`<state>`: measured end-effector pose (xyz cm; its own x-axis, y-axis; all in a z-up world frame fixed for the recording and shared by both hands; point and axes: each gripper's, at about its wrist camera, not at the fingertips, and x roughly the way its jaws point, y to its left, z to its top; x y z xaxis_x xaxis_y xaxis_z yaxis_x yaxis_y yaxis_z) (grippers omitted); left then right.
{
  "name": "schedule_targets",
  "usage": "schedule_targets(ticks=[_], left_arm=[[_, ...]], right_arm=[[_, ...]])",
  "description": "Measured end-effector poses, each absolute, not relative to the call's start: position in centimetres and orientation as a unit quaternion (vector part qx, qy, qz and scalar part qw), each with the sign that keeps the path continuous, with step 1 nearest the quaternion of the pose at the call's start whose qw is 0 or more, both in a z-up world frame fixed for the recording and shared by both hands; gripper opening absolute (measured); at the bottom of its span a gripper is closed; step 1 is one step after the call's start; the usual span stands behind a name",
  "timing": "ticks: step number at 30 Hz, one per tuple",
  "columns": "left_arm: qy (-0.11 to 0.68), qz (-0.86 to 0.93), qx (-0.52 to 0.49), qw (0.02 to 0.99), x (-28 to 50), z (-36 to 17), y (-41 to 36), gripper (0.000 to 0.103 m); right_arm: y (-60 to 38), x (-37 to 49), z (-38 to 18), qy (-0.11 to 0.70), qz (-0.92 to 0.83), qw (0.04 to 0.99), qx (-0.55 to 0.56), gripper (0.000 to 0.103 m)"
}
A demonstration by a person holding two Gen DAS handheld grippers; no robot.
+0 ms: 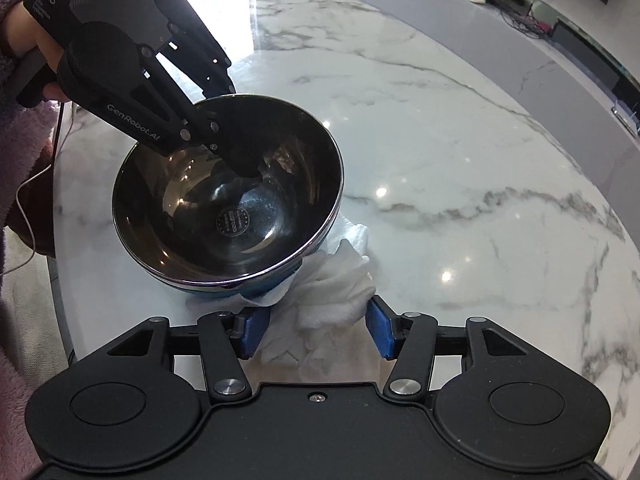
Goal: Clean bowl
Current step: 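Rub the white cloth along the bowl's outer wall with the right gripper, then rotate the bowl by its rim with the left gripper while the right-held cloth wipes the outside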
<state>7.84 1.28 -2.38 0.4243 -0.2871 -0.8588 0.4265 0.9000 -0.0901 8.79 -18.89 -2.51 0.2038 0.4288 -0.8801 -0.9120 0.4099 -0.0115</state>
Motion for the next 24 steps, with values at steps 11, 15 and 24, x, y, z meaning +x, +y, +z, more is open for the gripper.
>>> schedule_targets(ticks=[11,15,24], left_arm=[[0.491,-0.216,0.077,0.84,7.7,-2.4,1.1,0.02],[0.49,-0.22,0.082,0.839,7.7,-2.4,0.9,0.02],[0.489,-0.221,0.087,0.839,7.6,-2.4,0.6,0.02]], right_arm=[[-19.0,8.1,-3.0,0.426,0.454,0.732,-0.276,0.029],[-19.6,7.7,-2.4,0.41,0.452,0.741,-0.281,0.025],[-20.2,8.0,1.0,0.373,0.451,0.751,-0.307,0.025]])
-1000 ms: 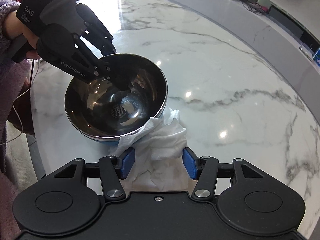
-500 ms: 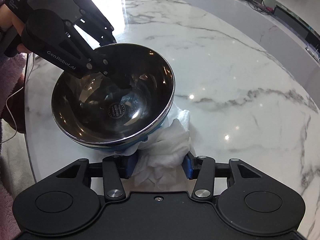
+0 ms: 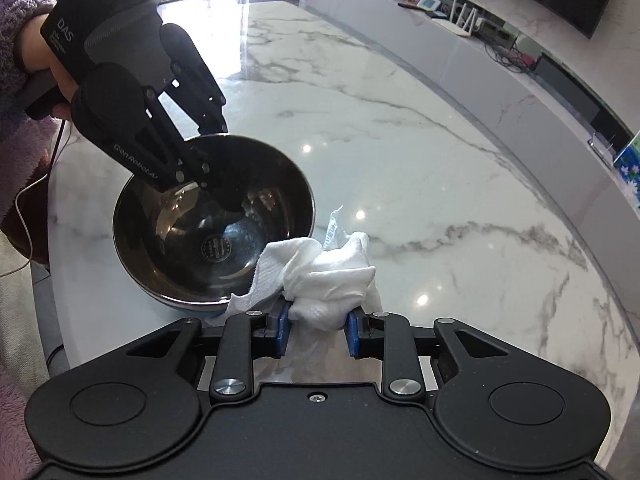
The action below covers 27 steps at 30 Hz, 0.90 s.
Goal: Clean bowl
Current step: 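Rotate the bowl by its rim with the left gripper while the right-held cloth wipes the outside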
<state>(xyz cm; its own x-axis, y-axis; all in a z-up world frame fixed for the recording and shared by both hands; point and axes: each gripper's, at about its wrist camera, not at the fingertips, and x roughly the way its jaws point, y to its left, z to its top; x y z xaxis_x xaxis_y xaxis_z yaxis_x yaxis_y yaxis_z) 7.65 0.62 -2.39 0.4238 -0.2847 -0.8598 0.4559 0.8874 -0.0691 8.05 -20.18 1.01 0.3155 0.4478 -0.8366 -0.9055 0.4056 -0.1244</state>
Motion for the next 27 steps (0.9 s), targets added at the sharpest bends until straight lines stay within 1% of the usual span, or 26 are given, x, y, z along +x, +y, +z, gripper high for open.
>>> schedule_targets(ticks=[10,19,23,25,27], left_arm=[[0.486,-0.218,0.082,0.842,7.6,-2.5,0.7,0.02],[0.488,-0.218,0.075,0.842,7.6,-2.4,0.6,0.021],[0.496,-0.204,0.056,0.842,7.6,-2.4,0.8,0.021],[0.502,-0.197,0.037,0.841,7.5,-2.3,1.1,0.025],[0.507,-0.198,0.012,0.839,7.3,-2.1,1.5,0.035]], right_arm=[[-19.3,8.6,-0.3,0.386,0.45,0.746,-0.305,0.025],[-19.2,6.6,-2.2,0.413,0.454,0.734,-0.292,0.025],[-18.9,6.3,-2.5,0.417,0.446,0.737,-0.29,0.025],[-18.9,6.2,-2.4,0.419,0.442,0.739,-0.289,0.025],[-18.7,6.2,-2.4,0.42,0.439,0.738,-0.291,0.025]])
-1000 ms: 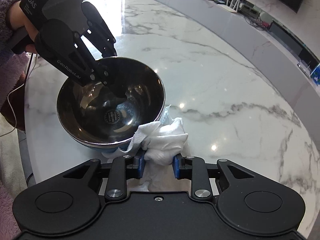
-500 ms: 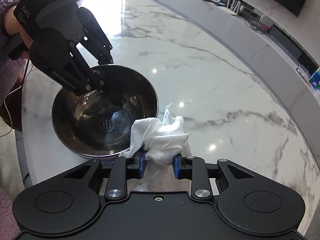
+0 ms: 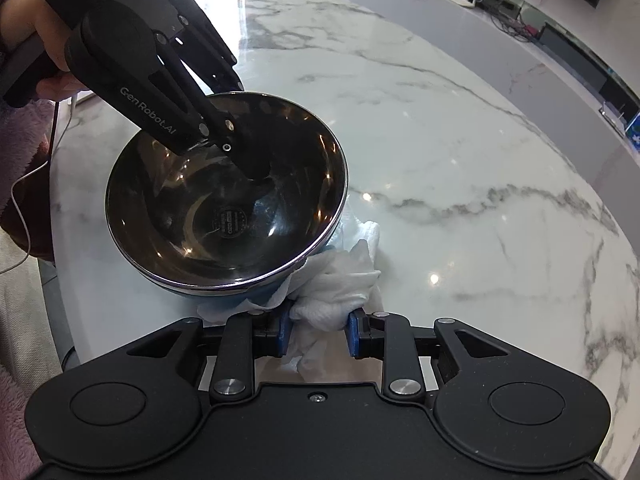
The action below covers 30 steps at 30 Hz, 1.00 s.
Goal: Clean bowl
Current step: 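Rotate the bowl by its rim with the left gripper while the right-held cloth wipes the outside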
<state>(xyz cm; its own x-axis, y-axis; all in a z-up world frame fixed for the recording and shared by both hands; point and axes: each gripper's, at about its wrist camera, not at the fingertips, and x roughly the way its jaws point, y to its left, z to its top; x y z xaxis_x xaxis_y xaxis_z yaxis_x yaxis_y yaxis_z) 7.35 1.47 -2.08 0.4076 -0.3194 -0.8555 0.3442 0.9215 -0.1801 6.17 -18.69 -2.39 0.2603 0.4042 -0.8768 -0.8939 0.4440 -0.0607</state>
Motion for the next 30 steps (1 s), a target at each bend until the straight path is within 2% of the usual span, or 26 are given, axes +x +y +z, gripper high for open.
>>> schedule_targets(ticks=[2,6,7,9,14,30], left_arm=[[0.515,-0.2,-0.004,0.834,7.2,-2.0,1.7,0.039],[0.538,-0.188,-0.022,0.822,7.1,-2.6,1.9,0.039],[0.542,-0.184,-0.022,0.82,7.1,-2.7,1.9,0.038],[0.543,-0.181,-0.015,0.82,7.0,-2.7,1.9,0.029],[0.541,-0.173,0.003,0.823,6.9,-2.6,1.7,0.021],[0.522,-0.193,0.036,0.83,6.6,-2.5,1.1,0.022]], right_arm=[[-18.5,6.1,-2.4,0.422,0.437,0.738,-0.294,0.025],[-18.3,6.0,-2.3,0.424,0.433,0.739,-0.295,0.025],[-18.2,6.0,-2.3,0.424,0.432,0.739,-0.295,0.025],[-18.2,6.0,-2.3,0.425,0.43,0.74,-0.295,0.025],[-17.9,6.2,-2.4,0.425,0.428,0.739,-0.299,0.025],[-19.0,7.7,0.9,0.386,0.42,0.77,-0.284,0.025]])
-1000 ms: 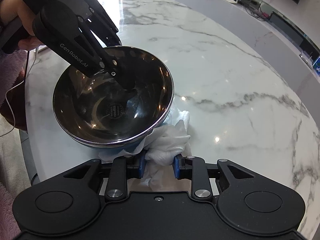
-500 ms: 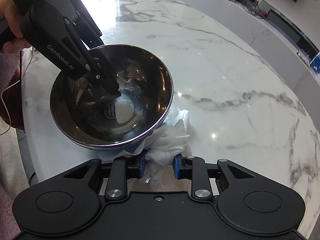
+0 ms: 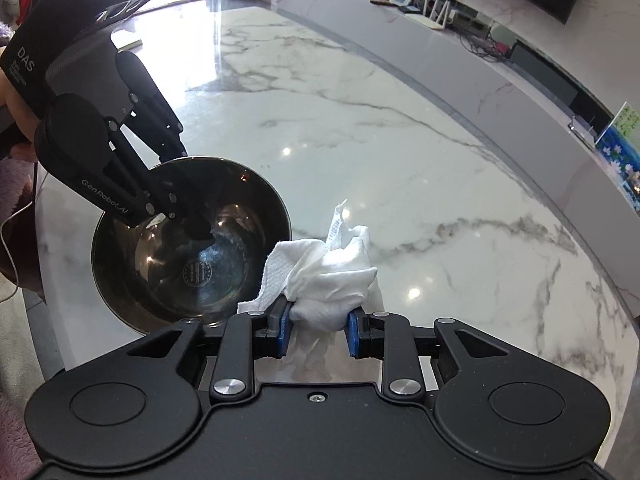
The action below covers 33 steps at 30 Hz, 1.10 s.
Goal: Clean bowl
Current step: 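Rotate the bowl by its rim with the left gripper while the right-held cloth wipes the outside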
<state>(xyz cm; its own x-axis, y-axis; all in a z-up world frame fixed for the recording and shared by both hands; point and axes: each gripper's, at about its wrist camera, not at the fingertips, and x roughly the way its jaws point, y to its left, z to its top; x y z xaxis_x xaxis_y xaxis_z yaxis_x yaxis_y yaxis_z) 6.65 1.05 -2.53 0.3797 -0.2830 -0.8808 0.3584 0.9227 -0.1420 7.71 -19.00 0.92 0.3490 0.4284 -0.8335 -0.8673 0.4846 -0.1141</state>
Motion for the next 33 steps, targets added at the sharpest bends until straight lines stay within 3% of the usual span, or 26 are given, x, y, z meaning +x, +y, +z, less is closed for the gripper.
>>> schedule_targets(ticks=[28,31,33], left_arm=[[0.518,-0.194,0.016,0.833,6.6,-2.0,1.2,0.023],[0.523,-0.195,0.003,0.83,6.6,-1.8,1.5,0.035],[0.531,-0.196,-0.001,0.825,6.6,-2.0,1.5,0.038]], right_arm=[[-18.4,5.0,-1.7,0.429,0.431,0.743,-0.28,0.025],[-18.3,4.9,-1.8,0.429,0.43,0.742,-0.284,0.025],[-18.3,4.9,-1.7,0.429,0.43,0.742,-0.284,0.025]])
